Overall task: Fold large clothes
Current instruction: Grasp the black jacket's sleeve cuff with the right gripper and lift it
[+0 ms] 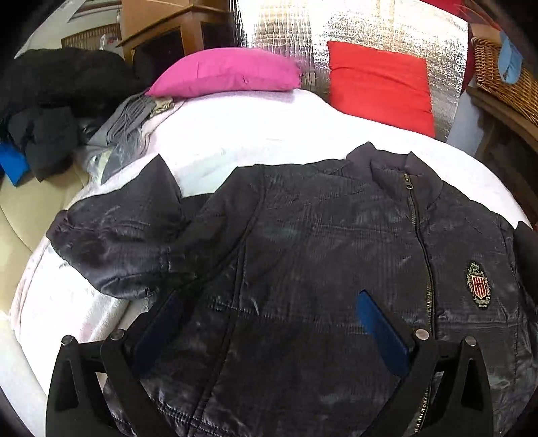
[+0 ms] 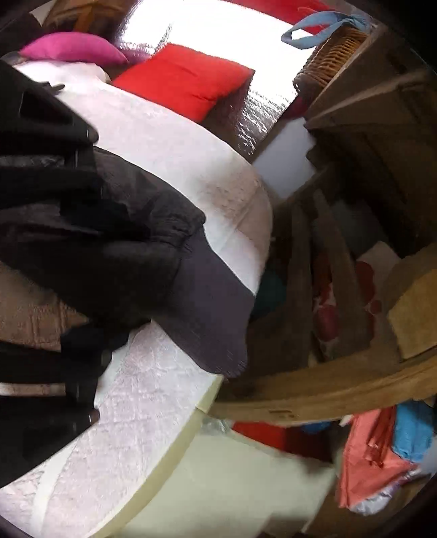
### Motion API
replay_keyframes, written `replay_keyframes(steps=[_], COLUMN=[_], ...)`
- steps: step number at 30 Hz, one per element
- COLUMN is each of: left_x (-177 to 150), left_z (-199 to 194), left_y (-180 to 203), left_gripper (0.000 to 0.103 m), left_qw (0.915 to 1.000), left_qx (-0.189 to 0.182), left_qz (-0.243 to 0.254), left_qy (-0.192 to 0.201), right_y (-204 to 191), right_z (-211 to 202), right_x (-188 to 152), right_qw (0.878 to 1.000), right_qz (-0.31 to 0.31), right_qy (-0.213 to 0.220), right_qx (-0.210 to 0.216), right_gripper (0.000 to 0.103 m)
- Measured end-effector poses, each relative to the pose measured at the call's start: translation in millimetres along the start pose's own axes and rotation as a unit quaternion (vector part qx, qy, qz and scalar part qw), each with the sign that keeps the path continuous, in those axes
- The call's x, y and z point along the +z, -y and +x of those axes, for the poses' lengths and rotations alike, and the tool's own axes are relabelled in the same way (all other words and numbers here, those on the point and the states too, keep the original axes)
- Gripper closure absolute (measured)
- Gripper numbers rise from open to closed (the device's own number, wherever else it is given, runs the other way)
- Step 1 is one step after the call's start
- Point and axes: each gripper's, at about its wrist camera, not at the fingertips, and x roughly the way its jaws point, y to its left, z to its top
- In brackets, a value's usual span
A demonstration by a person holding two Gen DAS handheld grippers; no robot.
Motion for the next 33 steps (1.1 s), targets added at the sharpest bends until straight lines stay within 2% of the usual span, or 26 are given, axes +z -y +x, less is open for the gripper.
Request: replay_keyframes(steps=[1, 6, 9, 13, 17, 21, 24, 25, 26, 27, 29, 30, 31, 33], left_x=[1, 7, 12, 20, 23, 26, 28, 28, 28, 28, 27, 26, 25, 25], left_z=[-2, -15, -24, -30, -33, -37, -38, -38, -38, -38, -39, -39, -39, -37], left_y=[-1, -8, -19, -42, -65, -92, -113, -120, -124, -129, -137, -139, -139, -139], left_gripper=[0.0, 0.0, 0.0, 0.0, 0.0, 0.0, 0.0, 0.0, 0.0, 0.0, 0.0, 0.0, 0.0, 0.0], left_qw=[1.0, 0.999, 0.9978, 0.9973, 0.9959, 0.9929, 0.9905, 0.9896, 0.989, 0.9883, 0.9875, 0.9875, 0.9877, 0.989], left_qx=[0.004, 0.027, 0.038, 0.039, 0.048, 0.062, 0.058, 0.057, 0.056, 0.055, 0.052, 0.049, 0.045, 0.029], left_qz=[0.001, -0.001, -0.013, -0.037, -0.059, -0.086, -0.113, -0.122, -0.127, -0.133, -0.14, -0.143, -0.143, -0.139], left_qy=[0.004, 0.035, 0.053, 0.051, 0.05, 0.055, 0.053, 0.052, 0.051, 0.05, 0.049, 0.047, 0.046, 0.04], right_y=[-2, -37, -74, -135, -195, -239, -259, -268, -271, -277, -281, -282, -281, -278], right_z=[-6, -66, -109, -153, -172, -160, -147, -138, -133, -126, -117, -118, -123, -133], right_x=[0, -13, -35, -79, -143, -212, -266, -286, -298, -314, -334, -343, -348, -344], right_qw=[1.0, 0.994, 0.984, 0.968, 0.951, 0.937, 0.925, 0.921, 0.919, 0.916, 0.902, 0.89, 0.883, 0.876], right_qz=[0.0, -0.035, -0.066, -0.118, -0.156, -0.185, -0.192, -0.191, -0.193, -0.196, -0.197, -0.199, -0.209, -0.229], right_qy=[0.006, 0.047, 0.058, 0.052, 0.016, -0.029, -0.079, -0.112, -0.13, -0.159, -0.207, -0.225, -0.225, -0.211], right_qx=[0.011, 0.096, 0.152, 0.216, 0.268, 0.295, 0.319, 0.322, 0.319, 0.312, 0.324, 0.344, 0.355, 0.367], right_gripper=[0.076, 0.077, 0.077, 0.077, 0.077, 0.077, 0.073, 0.073, 0.067, 0.051, 0.026, 0.024, 0.024, 0.024])
